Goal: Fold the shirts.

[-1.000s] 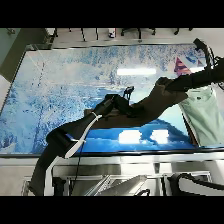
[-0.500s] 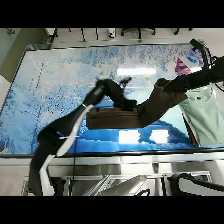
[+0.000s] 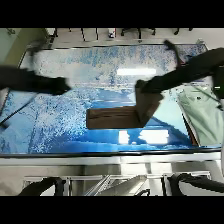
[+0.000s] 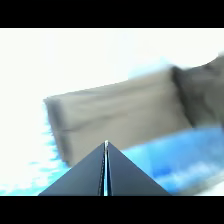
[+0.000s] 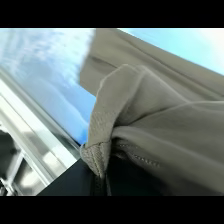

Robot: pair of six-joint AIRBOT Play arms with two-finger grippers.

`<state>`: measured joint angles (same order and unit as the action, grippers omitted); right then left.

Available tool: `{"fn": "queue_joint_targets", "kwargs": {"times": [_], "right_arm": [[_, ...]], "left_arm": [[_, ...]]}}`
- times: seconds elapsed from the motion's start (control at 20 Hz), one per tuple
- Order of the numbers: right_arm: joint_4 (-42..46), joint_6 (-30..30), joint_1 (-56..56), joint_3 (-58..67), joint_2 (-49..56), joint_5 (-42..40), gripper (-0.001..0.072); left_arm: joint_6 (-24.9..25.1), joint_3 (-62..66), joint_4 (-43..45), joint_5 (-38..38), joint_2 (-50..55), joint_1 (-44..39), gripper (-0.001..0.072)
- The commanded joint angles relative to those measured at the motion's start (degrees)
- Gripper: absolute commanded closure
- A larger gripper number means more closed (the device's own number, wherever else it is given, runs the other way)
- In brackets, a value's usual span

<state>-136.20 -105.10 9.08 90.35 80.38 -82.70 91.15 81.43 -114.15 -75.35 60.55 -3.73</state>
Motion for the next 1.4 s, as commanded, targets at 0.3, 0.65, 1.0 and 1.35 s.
{"fn": "queue_joint_targets", "kwargs": {"times": [0.3,0.65,1.0,1.35], "right_arm": [[-0.7,13.6,38.8,-0.7,23.0,43.2,0.017],[8.2,13.8,10.2,-0.8,5.9,10.0,0.0156],[23.7,13.1,-6.8,-13.0,3.5,2.9,0.0007],[-1.1,0.2,-6.8,-23.1,15.7,11.6,0.0007]], "left_arm": [[2.5,-38.7,-10.2,12.4,-41.9,24.6,0.0693],[2.4,-39.0,-10.1,14.5,-46.0,19.3,0.0692],[0.9,-38.9,-10.1,12.8,-41.0,12.7,0.0692],[-3.2,-38.9,-10.1,14.3,-38.1,7.5,0.0692]]}}
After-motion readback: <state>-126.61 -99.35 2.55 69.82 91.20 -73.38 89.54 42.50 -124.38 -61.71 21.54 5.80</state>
